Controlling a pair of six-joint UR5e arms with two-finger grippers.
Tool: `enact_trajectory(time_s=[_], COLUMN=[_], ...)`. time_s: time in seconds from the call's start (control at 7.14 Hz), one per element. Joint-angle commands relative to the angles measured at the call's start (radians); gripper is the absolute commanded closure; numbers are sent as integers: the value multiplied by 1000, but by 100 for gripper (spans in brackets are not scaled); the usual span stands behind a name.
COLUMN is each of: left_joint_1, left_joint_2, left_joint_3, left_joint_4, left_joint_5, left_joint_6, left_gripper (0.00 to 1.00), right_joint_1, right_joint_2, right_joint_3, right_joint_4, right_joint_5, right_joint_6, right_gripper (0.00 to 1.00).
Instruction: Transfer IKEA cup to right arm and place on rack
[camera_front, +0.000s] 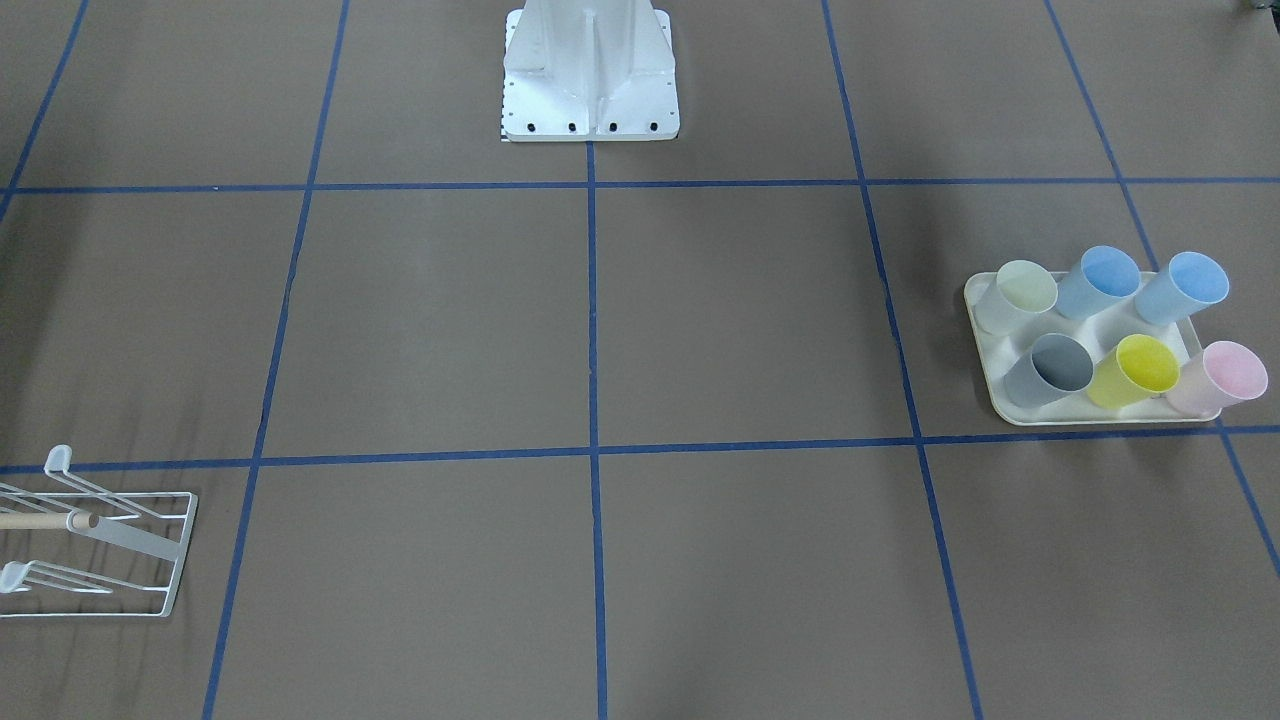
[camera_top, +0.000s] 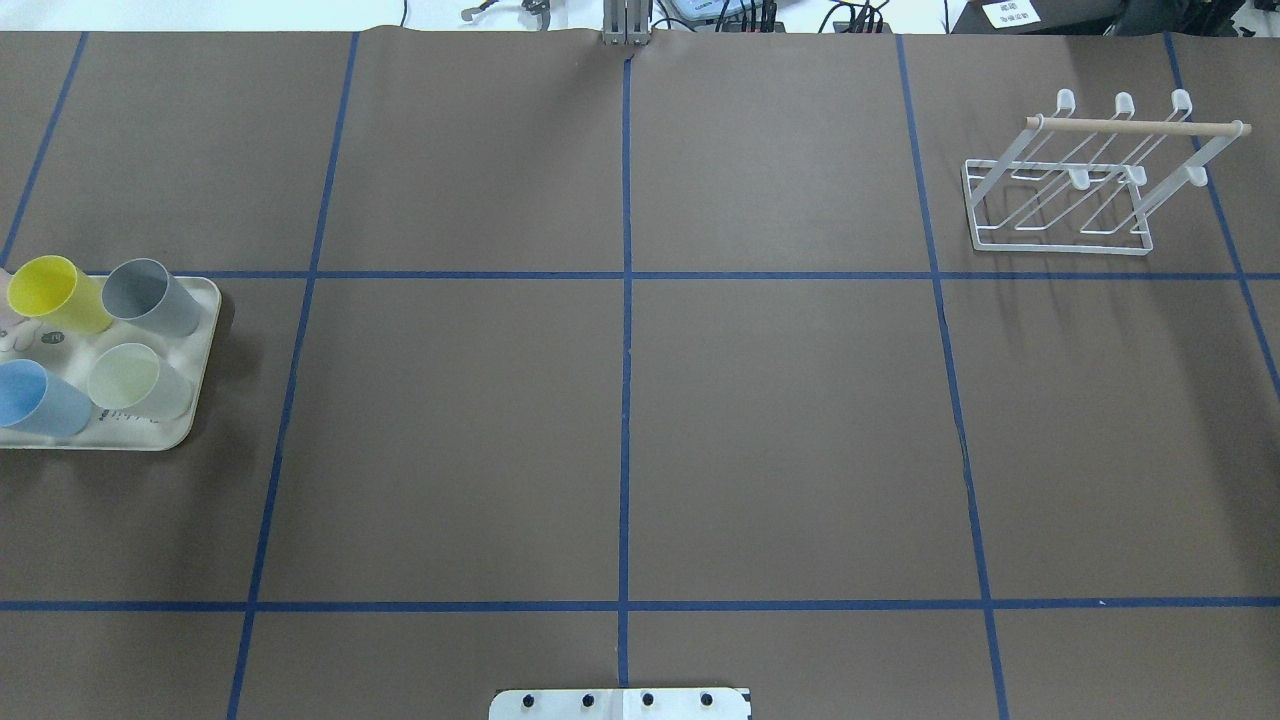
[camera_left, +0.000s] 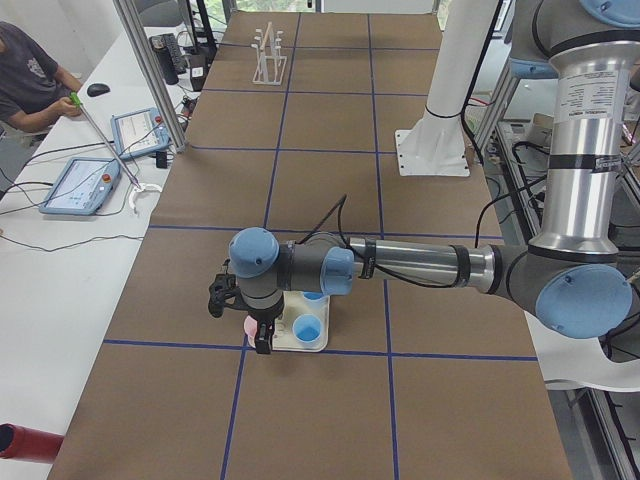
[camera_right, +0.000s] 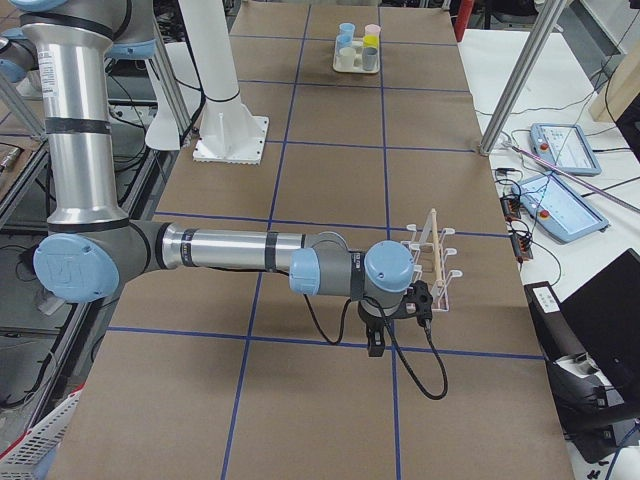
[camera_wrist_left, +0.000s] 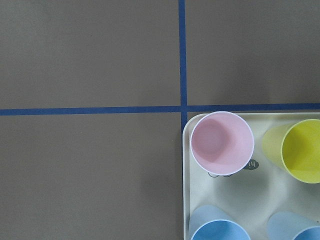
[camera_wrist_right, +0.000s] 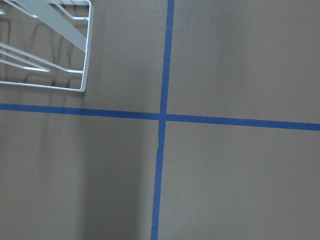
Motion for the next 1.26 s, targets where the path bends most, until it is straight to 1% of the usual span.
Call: enact_trajectory(time_s=[0.0,0.42,0.7,0.84,1.12], left_joint_1=[0,0,0,5,14], left_joint_2=[0,-1,12,20,26], left_joint_3=[-1,-3,-47,-98,-118], left_joint_4=[0,-3,2,-2,-5], left_joint_5=[0,5,-1,2,-8], left_joint_6=[0,0,0,0,-22], left_gripper=[0,0,0,0,0], right_joint_1=[-2,0,-2,-2,-3], right_joint_2=[0,1,13,14,38], right_joint_3=[1,5,25,37,53], right_joint_4=[1,1,1,1,1], right_joint_5=[0,8,6,2,6], right_joint_6=[0,0,2,2,2], right_gripper=[0,0,0,0,0])
